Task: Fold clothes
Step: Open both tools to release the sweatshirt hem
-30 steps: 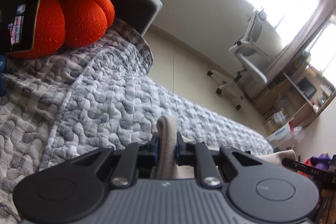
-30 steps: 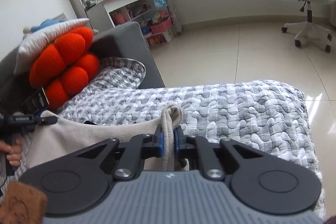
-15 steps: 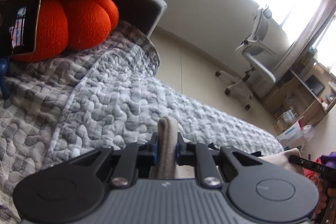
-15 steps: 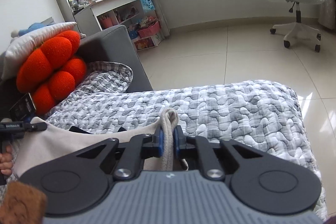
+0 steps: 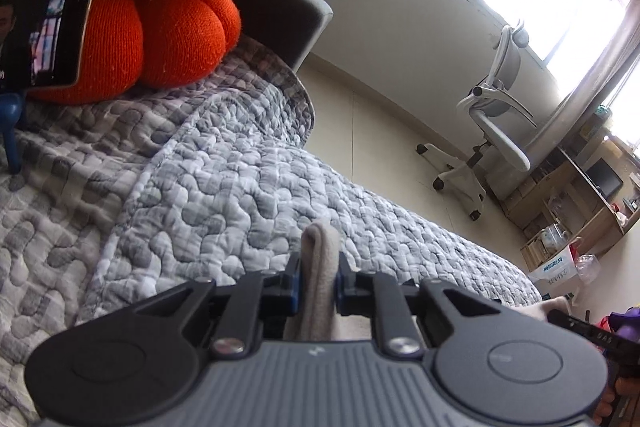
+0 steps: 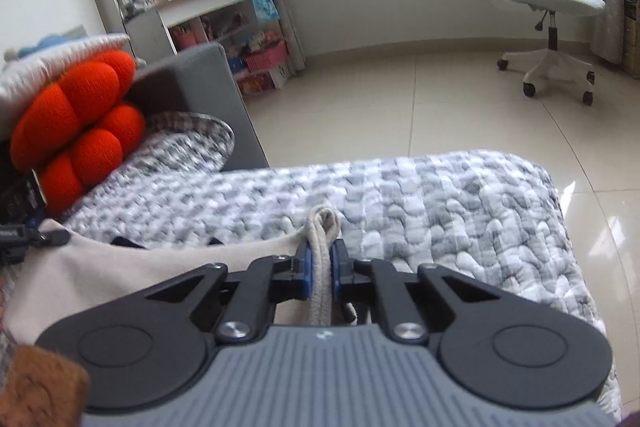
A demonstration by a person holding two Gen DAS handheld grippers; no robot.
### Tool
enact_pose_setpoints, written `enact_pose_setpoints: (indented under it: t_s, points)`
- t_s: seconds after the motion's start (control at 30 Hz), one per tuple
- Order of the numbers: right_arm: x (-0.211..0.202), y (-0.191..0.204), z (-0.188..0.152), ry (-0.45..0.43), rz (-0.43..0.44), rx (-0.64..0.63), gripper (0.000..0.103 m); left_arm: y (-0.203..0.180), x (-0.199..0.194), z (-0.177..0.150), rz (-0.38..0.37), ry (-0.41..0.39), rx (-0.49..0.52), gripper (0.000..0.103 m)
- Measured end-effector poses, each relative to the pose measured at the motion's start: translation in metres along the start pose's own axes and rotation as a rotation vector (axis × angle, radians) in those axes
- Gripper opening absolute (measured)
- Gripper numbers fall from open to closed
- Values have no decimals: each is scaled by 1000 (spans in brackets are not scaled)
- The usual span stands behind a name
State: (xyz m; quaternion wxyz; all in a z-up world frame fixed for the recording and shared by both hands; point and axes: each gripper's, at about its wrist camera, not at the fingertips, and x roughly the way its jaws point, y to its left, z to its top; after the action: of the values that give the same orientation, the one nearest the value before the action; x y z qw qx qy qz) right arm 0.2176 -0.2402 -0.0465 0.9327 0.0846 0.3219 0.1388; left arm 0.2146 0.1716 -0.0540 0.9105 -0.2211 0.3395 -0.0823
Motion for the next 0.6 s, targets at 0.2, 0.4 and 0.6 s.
enact_pose_setpoints:
  t_s: [0.2, 0.4, 0.6]
  points:
    - [6, 14, -4, 42, -76, -115, 19, 0, 5, 4, 85, 45, 25, 41]
    - [-22, 28, 7, -78, -157, -218, 39, -3, -27, 19, 84, -58, 17, 45]
    - [-27, 66, 0, -103, 1, -280, 39, -57, -30, -2, 9, -53, 185, 45]
